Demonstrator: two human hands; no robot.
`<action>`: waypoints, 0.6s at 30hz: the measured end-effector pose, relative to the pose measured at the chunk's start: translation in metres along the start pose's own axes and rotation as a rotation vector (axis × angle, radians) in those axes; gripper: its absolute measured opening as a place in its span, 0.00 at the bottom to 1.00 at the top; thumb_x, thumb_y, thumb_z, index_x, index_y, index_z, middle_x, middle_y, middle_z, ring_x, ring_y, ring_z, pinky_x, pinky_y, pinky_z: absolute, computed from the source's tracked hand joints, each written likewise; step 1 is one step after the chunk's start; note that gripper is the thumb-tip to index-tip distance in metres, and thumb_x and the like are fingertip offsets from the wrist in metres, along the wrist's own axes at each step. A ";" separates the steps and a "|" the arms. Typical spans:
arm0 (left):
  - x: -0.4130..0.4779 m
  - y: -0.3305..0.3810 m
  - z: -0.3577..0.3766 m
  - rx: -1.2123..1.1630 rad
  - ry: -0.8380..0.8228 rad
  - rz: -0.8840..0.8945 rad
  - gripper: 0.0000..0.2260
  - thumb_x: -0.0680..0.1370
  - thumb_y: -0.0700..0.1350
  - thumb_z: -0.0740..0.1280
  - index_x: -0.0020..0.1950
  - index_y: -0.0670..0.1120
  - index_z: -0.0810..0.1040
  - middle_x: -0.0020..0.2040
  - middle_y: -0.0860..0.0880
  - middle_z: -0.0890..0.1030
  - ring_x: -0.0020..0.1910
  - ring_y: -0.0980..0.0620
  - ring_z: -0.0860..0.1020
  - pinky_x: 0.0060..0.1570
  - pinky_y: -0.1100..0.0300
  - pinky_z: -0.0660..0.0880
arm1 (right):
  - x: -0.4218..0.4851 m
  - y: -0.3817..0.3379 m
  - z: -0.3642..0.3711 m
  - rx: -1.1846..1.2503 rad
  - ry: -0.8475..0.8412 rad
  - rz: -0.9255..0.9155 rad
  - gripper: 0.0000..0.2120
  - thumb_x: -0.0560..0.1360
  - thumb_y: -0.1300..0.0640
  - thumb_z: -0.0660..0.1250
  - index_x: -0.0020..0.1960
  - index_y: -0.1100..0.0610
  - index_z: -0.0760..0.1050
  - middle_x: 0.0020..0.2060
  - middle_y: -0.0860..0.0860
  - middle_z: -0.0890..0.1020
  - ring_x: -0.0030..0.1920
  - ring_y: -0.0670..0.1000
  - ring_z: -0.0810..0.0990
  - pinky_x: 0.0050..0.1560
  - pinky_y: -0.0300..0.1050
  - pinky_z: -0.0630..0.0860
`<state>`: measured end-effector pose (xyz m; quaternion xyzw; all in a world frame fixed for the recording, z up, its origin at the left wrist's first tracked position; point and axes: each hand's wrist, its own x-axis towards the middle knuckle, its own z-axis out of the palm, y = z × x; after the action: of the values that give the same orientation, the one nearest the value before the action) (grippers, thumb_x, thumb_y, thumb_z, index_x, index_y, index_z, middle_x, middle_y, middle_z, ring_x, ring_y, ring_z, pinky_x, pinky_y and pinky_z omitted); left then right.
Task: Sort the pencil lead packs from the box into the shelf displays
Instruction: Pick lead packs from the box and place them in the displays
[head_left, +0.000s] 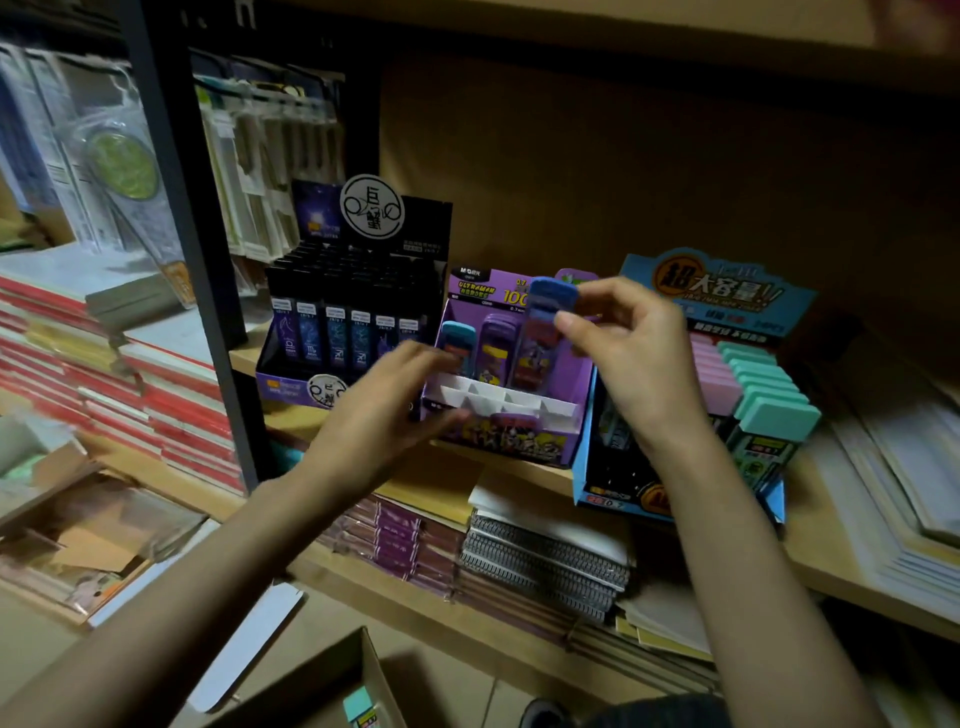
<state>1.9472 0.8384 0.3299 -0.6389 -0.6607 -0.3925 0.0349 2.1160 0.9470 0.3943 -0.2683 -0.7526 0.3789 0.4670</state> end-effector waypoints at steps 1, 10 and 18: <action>0.000 -0.003 0.007 0.068 -0.061 0.024 0.21 0.75 0.49 0.68 0.67 0.47 0.72 0.66 0.52 0.72 0.63 0.58 0.70 0.61 0.65 0.68 | 0.002 0.004 -0.002 -0.014 0.023 0.004 0.11 0.72 0.66 0.69 0.46 0.51 0.77 0.41 0.44 0.81 0.41 0.39 0.79 0.45 0.35 0.75; -0.013 -0.022 0.036 0.119 -0.179 0.081 0.24 0.74 0.42 0.70 0.70 0.49 0.70 0.72 0.51 0.68 0.71 0.54 0.65 0.65 0.72 0.56 | 0.015 0.028 0.010 -0.162 0.157 -0.072 0.09 0.72 0.67 0.69 0.52 0.59 0.80 0.41 0.45 0.80 0.42 0.41 0.78 0.45 0.27 0.73; -0.010 -0.021 0.036 0.053 -0.164 0.045 0.21 0.75 0.41 0.69 0.68 0.49 0.73 0.70 0.53 0.70 0.69 0.54 0.68 0.65 0.63 0.65 | 0.015 0.041 0.031 -0.442 0.127 -0.166 0.14 0.73 0.67 0.67 0.57 0.59 0.75 0.50 0.55 0.79 0.44 0.51 0.79 0.44 0.37 0.73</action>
<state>1.9469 0.8532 0.2892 -0.6825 -0.6571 -0.3201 0.0065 2.0834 0.9718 0.3597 -0.3245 -0.8057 0.1476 0.4730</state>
